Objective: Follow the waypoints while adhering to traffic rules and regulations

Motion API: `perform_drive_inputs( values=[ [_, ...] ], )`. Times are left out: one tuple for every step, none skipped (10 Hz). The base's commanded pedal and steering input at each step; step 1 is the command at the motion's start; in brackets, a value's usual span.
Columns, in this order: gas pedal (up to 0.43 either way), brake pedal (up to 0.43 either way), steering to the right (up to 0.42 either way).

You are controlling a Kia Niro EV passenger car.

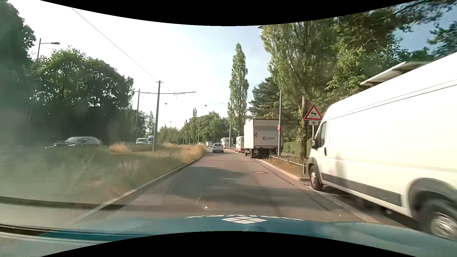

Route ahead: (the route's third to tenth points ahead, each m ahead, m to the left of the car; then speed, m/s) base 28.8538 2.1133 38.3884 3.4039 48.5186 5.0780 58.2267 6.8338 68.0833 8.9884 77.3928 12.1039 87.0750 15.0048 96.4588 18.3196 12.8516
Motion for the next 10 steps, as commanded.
perform_drive_inputs(
  values=[
    [0.189,0.000,-0.024],
    [0.189,0.000,-0.024],
    [0.189,0.000,-0.024],
    [0.189,0.000,-0.022],
    [0.189,0.000,-0.022],
    [0.189,0.000,-0.021],
    [0.189,0.000,-0.019],
    [0.189,0.000,-0.015],
    [0.177,0.000,-0.015],
    [0.169,0.000,-0.015]
  ],
)
